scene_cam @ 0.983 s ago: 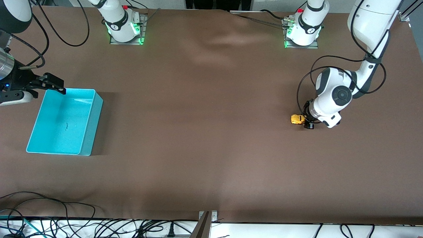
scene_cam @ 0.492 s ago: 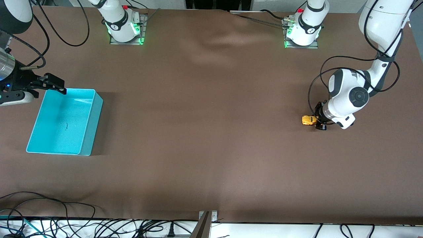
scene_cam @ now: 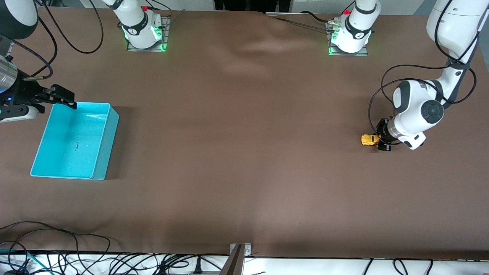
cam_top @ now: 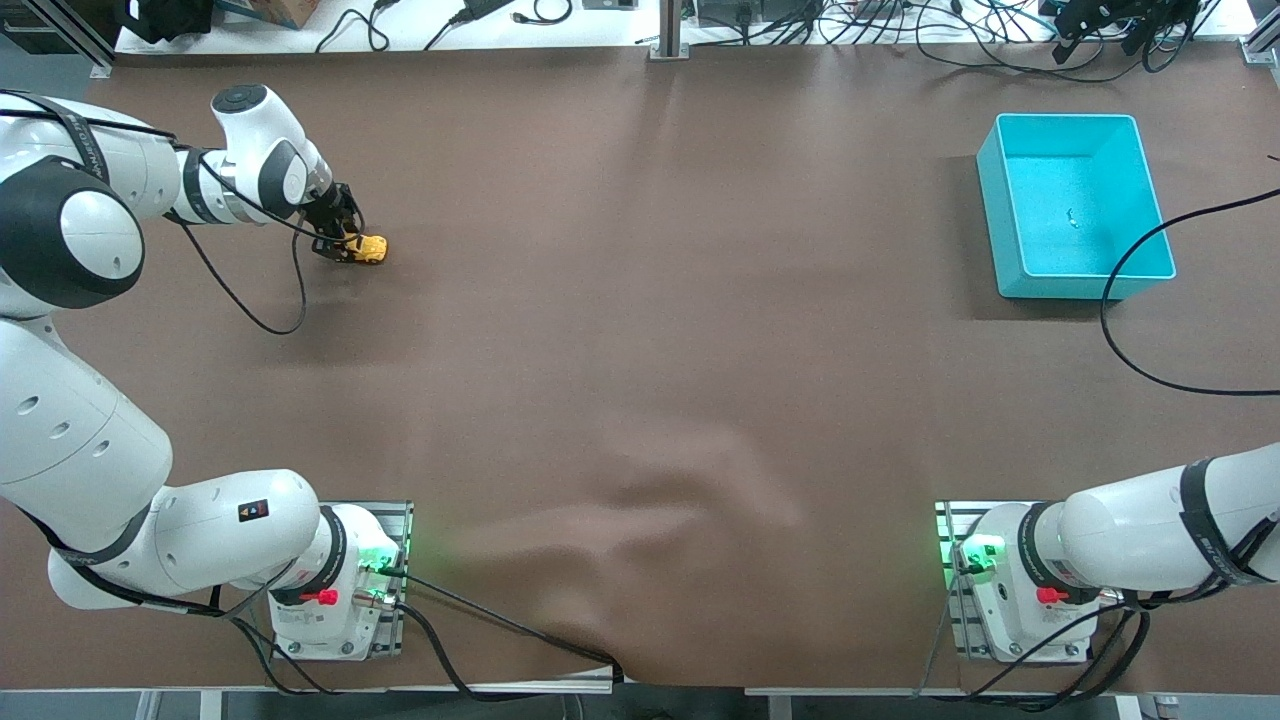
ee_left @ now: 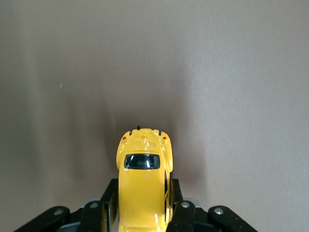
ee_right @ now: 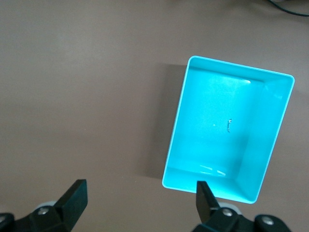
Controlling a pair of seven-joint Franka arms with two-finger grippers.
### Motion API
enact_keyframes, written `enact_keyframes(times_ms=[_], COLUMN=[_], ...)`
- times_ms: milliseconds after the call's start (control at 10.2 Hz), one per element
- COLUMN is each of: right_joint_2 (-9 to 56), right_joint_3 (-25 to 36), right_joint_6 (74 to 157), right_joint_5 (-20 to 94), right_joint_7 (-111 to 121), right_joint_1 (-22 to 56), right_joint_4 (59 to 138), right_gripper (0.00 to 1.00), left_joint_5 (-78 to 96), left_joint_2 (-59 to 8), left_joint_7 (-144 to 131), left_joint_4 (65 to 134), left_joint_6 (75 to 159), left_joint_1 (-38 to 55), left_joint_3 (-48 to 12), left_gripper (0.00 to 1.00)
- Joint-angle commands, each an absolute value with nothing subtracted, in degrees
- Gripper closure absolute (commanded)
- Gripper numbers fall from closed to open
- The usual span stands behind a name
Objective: Wind up and store yellow beetle car
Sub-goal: 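Drag the car back and forth on the table with the left gripper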
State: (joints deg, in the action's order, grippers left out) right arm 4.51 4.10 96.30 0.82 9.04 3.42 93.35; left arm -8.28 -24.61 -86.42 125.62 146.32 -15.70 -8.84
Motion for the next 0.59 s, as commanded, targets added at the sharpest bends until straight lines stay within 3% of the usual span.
enact_keyframes(times_ms=[0,393,492], right_joint_2=[3.0,3.1,3.1], right_joint_3=[4.2,4.1,4.1], right_joint_6=[97.4,97.6,97.6], right_joint_5=[1.4,1.3,1.3], right_joint_7=[8.4,8.3,8.4], right_joint_1=[3.6,3.6,3.6], right_joint_4=[95.1,95.1,95.1], right_gripper=[0.00,0.00,0.00], left_joint_5=[-10.3,-10.2,-10.2], left_joint_2=[-26.3,-26.1,-25.9], left_joint_7=[-85.8,-85.9,-86.3], left_joint_4=[124.2,124.1,124.1], left_joint_6=[147.0,147.0,147.0], left_joint_1=[-17.0,-17.0,-17.1], left_joint_3=[-9.0,-9.1,-9.1], left_gripper=[1.00,1.00,0.71])
